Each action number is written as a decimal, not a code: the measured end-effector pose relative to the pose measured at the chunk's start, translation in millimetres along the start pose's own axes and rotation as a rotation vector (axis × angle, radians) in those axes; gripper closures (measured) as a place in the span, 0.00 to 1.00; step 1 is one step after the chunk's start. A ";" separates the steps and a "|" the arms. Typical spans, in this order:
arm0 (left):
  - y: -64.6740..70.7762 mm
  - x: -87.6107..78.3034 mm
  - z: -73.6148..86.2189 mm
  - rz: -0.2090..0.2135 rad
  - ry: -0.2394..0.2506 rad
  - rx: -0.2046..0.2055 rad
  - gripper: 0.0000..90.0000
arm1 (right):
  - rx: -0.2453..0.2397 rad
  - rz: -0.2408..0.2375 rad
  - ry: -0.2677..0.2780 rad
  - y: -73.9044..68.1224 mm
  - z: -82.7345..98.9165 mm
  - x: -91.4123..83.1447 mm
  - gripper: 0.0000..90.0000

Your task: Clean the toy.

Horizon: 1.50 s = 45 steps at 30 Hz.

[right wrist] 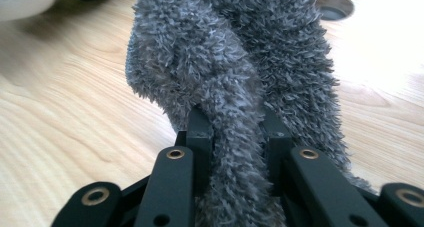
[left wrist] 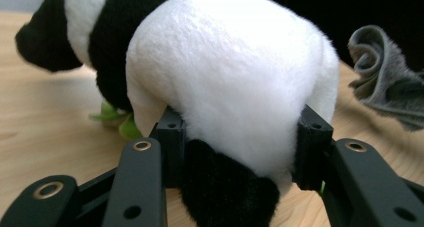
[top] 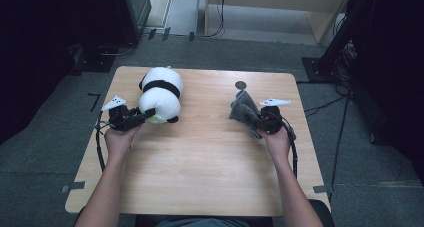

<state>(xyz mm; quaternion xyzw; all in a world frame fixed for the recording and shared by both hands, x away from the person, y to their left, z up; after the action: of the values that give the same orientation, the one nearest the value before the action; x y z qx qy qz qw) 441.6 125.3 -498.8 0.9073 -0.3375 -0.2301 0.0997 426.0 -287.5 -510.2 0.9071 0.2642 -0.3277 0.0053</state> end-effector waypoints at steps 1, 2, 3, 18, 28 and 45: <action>-2.1 1.0 2.2 -0.003 -0.011 -0.004 0.57 | 0.000 0.007 -0.004 3.2 1.7 1.3 0.81; -3.2 1.5 3.3 -0.001 -0.014 -0.010 0.56 | 0.005 0.016 -0.010 7.3 3.9 2.9 0.81; -4.0 2.0 3.9 0.000 -0.011 -0.015 0.55 | 0.010 0.018 -0.014 10.0 5.6 4.4 0.81; -11.1 5.7 15.7 -0.025 -0.119 0.005 0.27 | 0.028 0.027 -0.076 25.4 20.0 19.8 0.66; -13.6 -0.8 17.1 -0.052 -0.151 0.045 0.21 | 0.097 -0.034 -0.073 25.2 16.8 16.7 0.47; 0.7 -30.0 2.5 -0.084 -0.118 0.105 0.25 | 0.030 -0.044 -0.028 0.3 4.6 -10.8 0.46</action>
<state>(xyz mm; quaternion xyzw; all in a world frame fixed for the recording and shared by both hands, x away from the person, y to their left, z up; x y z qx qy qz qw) 420.0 144.5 -490.2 0.9095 -0.3158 -0.2693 0.0218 416.4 -293.8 -507.4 0.8964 0.2788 -0.3445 -0.0116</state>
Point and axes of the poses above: each handheld gripper's, and its own axes: x roughly forward along the jaws, z roughly out of its underside, y roughly to its right, the point moved 7 cm from there along x, roughly forward along the jaws, and after that the axes turned 3 degrees about y, right-handed, at the moved point
